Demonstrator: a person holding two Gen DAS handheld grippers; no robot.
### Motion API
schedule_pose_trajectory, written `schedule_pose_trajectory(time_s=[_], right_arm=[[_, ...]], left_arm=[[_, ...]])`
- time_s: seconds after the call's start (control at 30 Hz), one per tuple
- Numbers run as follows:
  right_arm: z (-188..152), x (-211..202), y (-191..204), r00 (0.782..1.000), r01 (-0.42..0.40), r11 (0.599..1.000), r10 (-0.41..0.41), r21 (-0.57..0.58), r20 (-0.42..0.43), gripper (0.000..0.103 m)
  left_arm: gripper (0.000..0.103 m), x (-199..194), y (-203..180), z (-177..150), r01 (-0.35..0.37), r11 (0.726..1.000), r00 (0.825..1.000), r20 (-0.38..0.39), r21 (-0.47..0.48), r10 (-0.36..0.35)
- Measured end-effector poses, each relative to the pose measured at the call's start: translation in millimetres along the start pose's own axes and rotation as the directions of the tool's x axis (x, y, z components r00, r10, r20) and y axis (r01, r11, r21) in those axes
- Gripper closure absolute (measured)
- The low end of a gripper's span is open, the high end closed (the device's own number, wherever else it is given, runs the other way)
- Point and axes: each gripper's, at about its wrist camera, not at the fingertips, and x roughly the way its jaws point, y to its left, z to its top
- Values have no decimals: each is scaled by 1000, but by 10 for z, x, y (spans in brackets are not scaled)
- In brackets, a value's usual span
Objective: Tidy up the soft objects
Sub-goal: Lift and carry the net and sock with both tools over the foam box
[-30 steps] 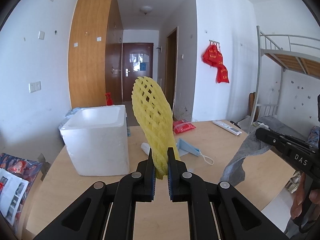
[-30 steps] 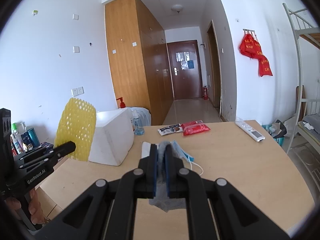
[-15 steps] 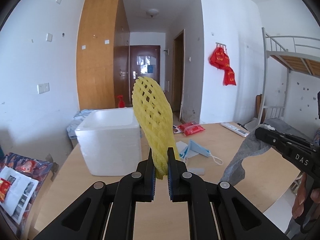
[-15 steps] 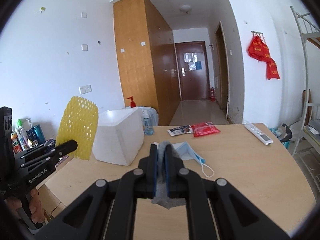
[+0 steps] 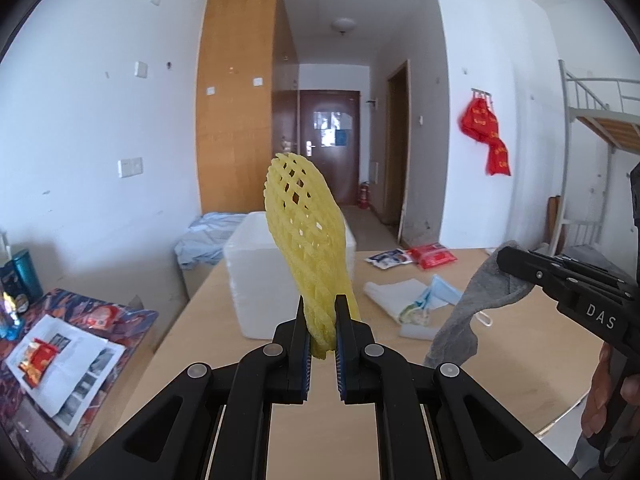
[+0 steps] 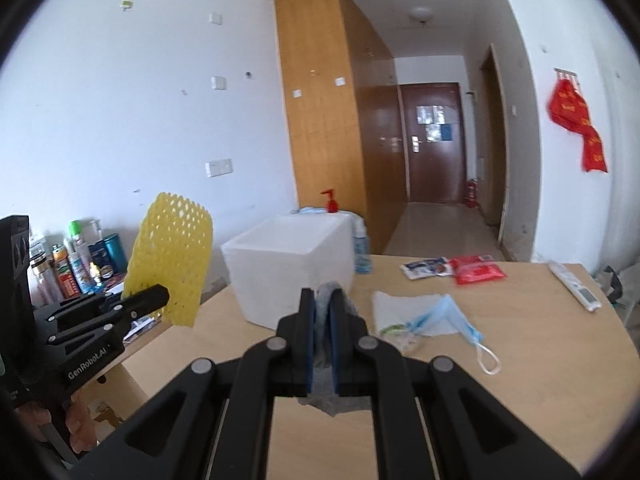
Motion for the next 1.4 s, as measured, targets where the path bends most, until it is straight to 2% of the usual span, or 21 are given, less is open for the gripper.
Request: schedule_pose_trajectory(time_s=[0.33, 0.77, 1.4], right_arm=[[70, 227, 223, 996, -84, 996, 84, -31, -13, 94], [129, 358, 294, 996, -80, 996, 79, -38, -28, 94], [861, 601, 282, 998, -65, 995, 67, -80, 22, 94]], left_arm=[[93, -14, 208, -42, -50, 998, 999, -5, -27, 49], [93, 137, 286, 96, -27, 999, 1000, -4, -43, 27], [93, 563, 377, 741, -18, 999, 1000, 4, -32, 18]])
